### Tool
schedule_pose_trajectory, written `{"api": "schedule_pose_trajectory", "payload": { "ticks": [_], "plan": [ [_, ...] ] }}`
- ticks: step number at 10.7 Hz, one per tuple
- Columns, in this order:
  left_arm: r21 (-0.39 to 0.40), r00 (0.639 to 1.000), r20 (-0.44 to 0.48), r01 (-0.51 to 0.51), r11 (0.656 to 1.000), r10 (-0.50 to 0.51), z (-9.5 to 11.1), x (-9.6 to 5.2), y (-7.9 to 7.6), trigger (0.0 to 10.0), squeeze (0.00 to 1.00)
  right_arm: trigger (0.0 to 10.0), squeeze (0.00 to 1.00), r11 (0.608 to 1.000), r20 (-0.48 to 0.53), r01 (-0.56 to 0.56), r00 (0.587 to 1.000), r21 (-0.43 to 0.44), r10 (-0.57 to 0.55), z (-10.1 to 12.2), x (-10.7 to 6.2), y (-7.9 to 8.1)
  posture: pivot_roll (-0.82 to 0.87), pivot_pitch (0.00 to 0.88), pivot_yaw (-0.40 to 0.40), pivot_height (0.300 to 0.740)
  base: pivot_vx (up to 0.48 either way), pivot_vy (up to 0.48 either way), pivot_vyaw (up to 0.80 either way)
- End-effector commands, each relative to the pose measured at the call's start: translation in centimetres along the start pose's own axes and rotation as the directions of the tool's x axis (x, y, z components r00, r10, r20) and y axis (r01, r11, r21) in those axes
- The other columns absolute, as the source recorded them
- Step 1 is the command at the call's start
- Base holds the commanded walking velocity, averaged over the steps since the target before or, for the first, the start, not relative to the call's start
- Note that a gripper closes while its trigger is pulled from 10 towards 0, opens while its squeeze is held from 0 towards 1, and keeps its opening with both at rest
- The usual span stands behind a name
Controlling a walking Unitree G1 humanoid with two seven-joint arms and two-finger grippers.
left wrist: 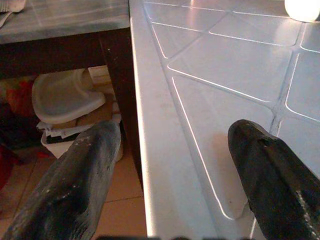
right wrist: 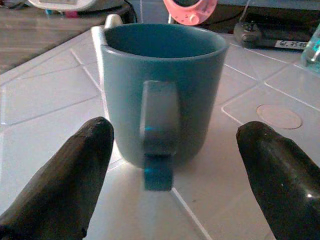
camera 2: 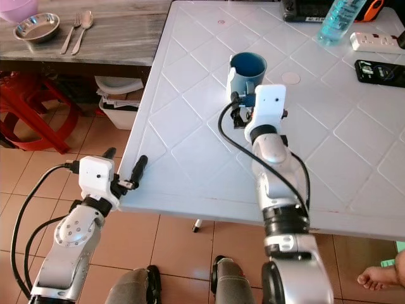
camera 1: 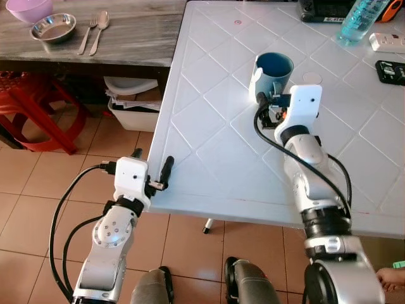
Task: Setting the table
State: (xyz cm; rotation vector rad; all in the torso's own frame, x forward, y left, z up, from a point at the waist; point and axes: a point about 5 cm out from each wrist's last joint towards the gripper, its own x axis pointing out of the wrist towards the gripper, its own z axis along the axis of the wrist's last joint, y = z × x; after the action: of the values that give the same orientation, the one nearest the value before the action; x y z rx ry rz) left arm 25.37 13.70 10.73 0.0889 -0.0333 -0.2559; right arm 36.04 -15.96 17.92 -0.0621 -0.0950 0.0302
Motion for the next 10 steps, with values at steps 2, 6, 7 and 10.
{"api": "schedule_pose_trajectory", "payload": {
  "ticks": [2,6,7,10],
  "plan": [
    [0.016,1.000,-0.021,-0.003,1.000,0.004,-0.20,-0.21,0.22,10.0,0.00,0.0,0.00,0.999,0.009,-0.039,0.999,0.006,0.039,0.34,0.55,0.12,0.01,0.220,0.054,0.740,0.000,0.000,0.00],
    [0.017,1.000,-0.022,-0.006,1.000,0.007,-0.21,-0.29,0.25,10.0,0.00,0.0,0.00,0.998,0.016,-0.063,0.998,0.006,0.063,0.63,1.07,0.37,0.01,0.222,0.055,0.740,0.000,0.000,0.00],
    [0.016,1.000,-0.023,-0.007,1.000,0.007,-0.22,-0.29,0.25,10.0,0.00,0.0,0.00,0.998,0.014,-0.064,0.998,0.008,0.064,0.54,1.05,0.40,0.01,0.223,0.054,0.740,0.000,0.000,0.00],
    [0.014,1.000,-0.023,-0.005,1.000,0.005,-0.23,-0.20,0.21,10.0,0.00,0.0,0.00,0.998,0.010,-0.058,0.998,0.010,0.058,0.31,0.95,0.26,0.01,0.222,0.054,0.740,0.000,0.000,0.00]
  ]
}}
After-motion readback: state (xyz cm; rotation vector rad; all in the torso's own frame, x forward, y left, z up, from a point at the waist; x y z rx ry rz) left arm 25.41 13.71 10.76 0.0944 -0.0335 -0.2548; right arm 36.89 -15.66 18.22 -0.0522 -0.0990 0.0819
